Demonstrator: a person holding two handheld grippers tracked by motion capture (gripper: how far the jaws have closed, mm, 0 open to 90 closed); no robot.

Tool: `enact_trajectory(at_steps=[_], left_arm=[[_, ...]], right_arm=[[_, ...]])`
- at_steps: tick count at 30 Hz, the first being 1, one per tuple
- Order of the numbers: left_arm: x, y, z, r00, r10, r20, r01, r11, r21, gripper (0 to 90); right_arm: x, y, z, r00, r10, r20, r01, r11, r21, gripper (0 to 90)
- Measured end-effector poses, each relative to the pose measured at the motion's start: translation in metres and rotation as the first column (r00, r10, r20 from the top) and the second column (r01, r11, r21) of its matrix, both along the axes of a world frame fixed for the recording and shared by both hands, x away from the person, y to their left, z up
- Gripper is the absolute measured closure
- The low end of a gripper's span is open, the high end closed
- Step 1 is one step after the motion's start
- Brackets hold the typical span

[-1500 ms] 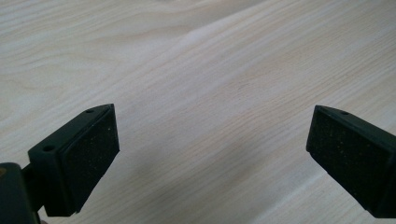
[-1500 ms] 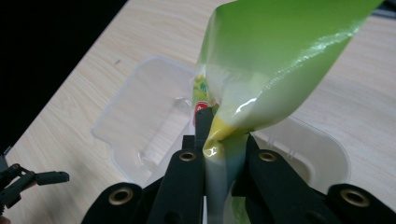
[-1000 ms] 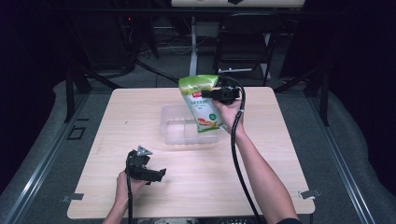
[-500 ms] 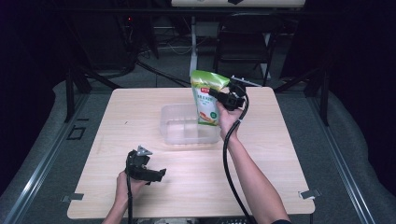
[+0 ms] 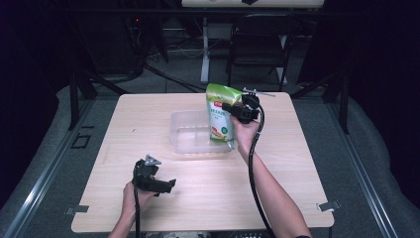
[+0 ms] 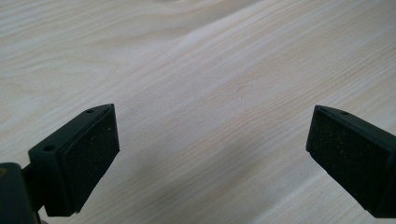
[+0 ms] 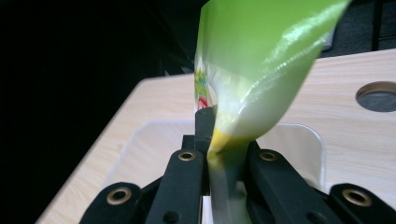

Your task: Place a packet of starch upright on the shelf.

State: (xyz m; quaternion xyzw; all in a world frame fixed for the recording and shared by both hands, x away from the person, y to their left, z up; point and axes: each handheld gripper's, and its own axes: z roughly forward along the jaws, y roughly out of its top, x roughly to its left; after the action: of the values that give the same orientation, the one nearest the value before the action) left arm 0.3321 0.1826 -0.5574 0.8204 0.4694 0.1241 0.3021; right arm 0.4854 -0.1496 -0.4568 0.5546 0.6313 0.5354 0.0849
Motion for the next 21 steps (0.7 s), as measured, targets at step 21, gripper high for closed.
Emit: enact_trajectory(at_steps=[21], left_arm=[[0.001, -0.003, -0.003, 0.9998, -0.013, -0.013, 0.013, 0.9999, 0.006, 3.2]], right_arm=[[0.051, -0.007, 0.017, 0.9475, 0.280, -0.154, -0.315, 0.900, -0.301, 54.8]])
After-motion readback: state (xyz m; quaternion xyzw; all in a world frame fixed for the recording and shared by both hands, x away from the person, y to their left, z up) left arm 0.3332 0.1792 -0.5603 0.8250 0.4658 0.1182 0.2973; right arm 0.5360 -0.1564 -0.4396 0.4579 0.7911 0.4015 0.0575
